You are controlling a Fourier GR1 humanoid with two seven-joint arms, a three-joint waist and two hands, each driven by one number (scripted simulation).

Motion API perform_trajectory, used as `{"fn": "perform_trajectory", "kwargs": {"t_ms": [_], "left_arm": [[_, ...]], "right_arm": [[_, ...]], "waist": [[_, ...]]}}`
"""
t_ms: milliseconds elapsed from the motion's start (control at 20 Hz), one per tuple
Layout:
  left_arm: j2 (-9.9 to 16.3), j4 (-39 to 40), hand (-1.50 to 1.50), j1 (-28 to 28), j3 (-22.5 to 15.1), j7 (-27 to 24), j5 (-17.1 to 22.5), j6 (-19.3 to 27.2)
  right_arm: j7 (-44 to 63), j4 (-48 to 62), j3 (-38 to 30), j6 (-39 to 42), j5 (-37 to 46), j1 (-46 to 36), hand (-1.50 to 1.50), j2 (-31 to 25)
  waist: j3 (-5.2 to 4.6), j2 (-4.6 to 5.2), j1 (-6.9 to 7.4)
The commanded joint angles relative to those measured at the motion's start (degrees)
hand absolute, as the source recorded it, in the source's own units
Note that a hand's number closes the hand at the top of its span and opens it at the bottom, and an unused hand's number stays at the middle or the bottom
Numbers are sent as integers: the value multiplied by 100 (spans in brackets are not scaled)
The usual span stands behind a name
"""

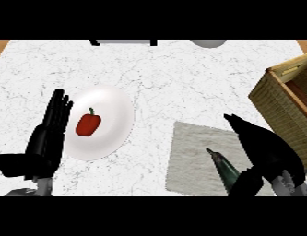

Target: Pick the eggplant from the placemat and place it in the basket

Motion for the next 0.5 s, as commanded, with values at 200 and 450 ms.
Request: {"fn": "perform_trajectory", "kwargs": {"t_ms": [200,450], "left_arm": [[58,65,0,-207,232,204,61,-130],[-106,-53,0,91,22,-4,-44,-228]], "right_arm": [[1259,145,241,-31,692,79,-150,482],[961,625,193,-8,1033,167,-150,743]], "waist": [[1,3,-7],[3,6,36]]}}
